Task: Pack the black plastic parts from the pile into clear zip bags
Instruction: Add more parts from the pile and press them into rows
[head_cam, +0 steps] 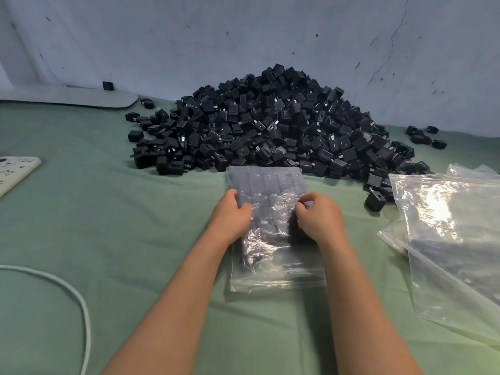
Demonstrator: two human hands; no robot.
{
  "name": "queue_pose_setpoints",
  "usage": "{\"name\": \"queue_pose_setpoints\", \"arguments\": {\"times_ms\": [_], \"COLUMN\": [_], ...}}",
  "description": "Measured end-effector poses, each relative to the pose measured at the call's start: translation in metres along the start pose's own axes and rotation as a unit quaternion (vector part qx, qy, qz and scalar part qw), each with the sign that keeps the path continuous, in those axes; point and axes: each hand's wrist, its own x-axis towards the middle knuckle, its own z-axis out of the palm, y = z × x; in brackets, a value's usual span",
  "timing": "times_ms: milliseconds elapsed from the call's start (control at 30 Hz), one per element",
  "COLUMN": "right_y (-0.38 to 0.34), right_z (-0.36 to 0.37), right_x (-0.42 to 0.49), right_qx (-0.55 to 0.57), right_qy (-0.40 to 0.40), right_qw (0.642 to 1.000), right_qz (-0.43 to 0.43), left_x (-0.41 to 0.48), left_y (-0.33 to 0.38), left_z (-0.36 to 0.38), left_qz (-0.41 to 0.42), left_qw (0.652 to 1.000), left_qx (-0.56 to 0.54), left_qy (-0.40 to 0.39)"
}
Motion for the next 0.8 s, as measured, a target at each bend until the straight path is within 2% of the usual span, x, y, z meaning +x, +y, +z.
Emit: {"name": "queue_pose_setpoints", "arguments": {"times_ms": [200, 500, 633, 800], "right_y": [0.001, -0.009, -0.038, -0.089], "right_z": [-0.004, -0.007, 0.004, 0.046], "right_x": [0.005, 0.012, 0.034, 0.079], "right_qx": [0.013, -0.006, 0.005, 0.039], "right_qy": [-0.008, -0.038, -0.013, -0.011], "right_qw": [1.0, 0.999, 0.999, 0.996], "right_qz": [0.0, 0.005, -0.036, -0.074], "left_x": [0.006, 0.02, 0.036, 0.066], "left_y": [-0.001, -0.001, 0.01, 0.027], "left_z": [-0.001, -0.003, -0.009, -0.011], "left_qz": [-0.008, -0.03, -0.038, -0.011], "left_qw": [0.998, 0.998, 0.994, 0.982], "left_qx": [-0.058, -0.056, -0.067, -0.154], "left_qy": [0.01, 0.021, 0.077, 0.113]}}
